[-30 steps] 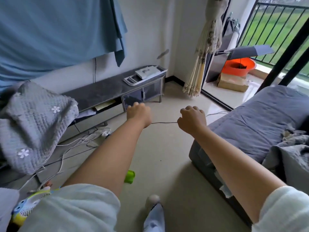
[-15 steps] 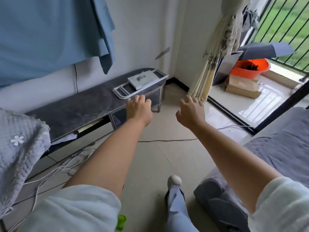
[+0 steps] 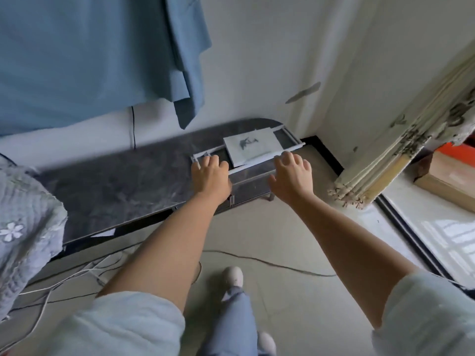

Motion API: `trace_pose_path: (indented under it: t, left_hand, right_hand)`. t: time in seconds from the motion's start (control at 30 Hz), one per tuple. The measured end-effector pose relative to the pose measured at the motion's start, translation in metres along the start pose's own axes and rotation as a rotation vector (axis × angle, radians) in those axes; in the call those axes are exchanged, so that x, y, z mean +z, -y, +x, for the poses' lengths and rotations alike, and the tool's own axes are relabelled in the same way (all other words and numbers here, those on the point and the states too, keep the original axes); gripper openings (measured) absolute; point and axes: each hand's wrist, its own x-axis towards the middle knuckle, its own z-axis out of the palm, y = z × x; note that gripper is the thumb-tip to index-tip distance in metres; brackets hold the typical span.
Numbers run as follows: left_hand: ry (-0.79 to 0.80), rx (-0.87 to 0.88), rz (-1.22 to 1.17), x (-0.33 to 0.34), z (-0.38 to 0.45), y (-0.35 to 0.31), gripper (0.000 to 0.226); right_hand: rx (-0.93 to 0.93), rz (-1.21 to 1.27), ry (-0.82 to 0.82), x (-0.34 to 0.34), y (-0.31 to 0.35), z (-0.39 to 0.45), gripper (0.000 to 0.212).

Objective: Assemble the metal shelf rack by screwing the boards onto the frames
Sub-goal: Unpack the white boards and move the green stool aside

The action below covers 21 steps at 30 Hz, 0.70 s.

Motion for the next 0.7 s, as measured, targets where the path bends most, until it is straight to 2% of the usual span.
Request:
trace_pose_path:
  t: [0.17,0.37,0.7]
  left_hand:
    - [0.044,-0.065,0.007,0.018,0.118,0.021,0.035]
    - [0.107,-0.073,0.011,0.035,0.254,0.034,0.034]
    - [0.277,-0.071,-0.032,0.104,0.401,0.007,0.038]
  right_hand:
    - [-0.061,-0.015,0.056,0.023,-0.001,0.125,0.045]
    - [-0.025,-0.022,0.159,0.047,-0.021,0.254,0.047]
    - [0.003,-0.014,0.383,0.133,-0.081,0.403,0.044]
